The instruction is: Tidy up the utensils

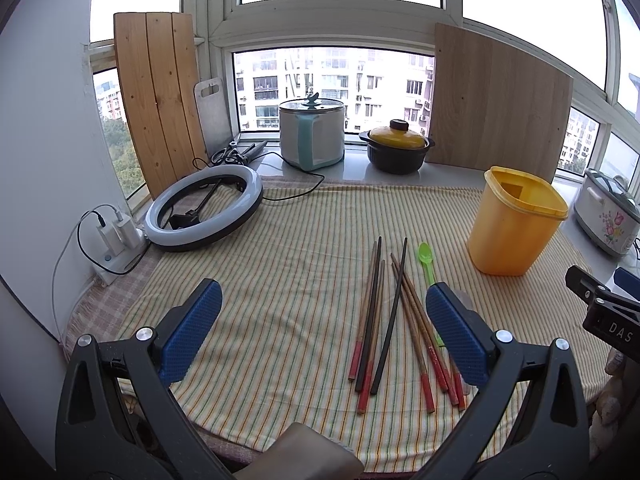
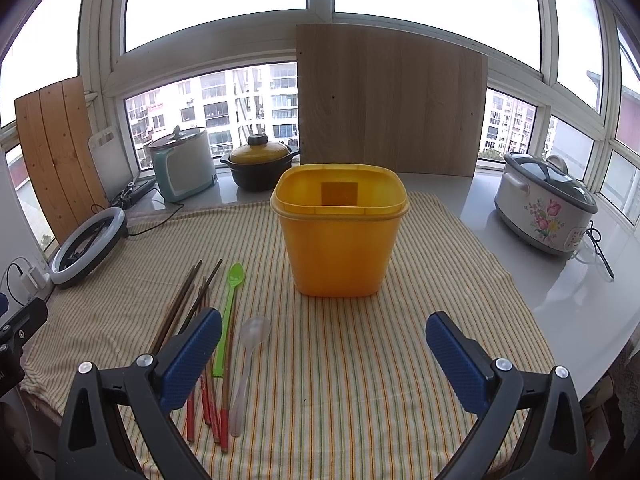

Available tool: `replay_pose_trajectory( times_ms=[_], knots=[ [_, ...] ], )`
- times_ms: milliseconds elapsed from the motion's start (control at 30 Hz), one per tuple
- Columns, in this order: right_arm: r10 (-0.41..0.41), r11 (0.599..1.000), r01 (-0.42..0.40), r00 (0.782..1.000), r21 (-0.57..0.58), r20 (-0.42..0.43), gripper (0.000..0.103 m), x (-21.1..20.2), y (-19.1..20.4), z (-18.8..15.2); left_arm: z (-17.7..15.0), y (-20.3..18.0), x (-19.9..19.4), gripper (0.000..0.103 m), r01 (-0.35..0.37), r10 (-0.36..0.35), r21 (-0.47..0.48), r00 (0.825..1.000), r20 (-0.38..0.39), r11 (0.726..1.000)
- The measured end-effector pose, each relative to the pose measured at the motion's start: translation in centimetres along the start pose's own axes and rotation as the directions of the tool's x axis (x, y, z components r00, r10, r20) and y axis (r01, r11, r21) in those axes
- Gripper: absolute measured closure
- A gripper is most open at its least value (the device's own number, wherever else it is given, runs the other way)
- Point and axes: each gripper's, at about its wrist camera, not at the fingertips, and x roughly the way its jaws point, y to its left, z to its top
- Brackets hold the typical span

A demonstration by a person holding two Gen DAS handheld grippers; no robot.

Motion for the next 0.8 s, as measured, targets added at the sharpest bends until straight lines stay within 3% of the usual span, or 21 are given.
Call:
replay_pose_trajectory(
  times_ms=[567, 800],
  knots=[
    [0.008, 1.0, -0.008, 1.0, 0.0, -0.026, 0.0, 1.0, 0.2, 0.6, 0.6, -0.1, 1.1, 0.0, -0.006, 0.006, 0.004, 0.999, -0.032, 1.0],
    [0.058, 0.998, -0.058, 0.994, 0.01, -0.09, 0.0, 3.5, 0.0, 0.9, 0.8, 1.2, 4.1, 0.0, 0.028, -0.024, 0.031, 0.992, -0.126, 0.999]
  ],
)
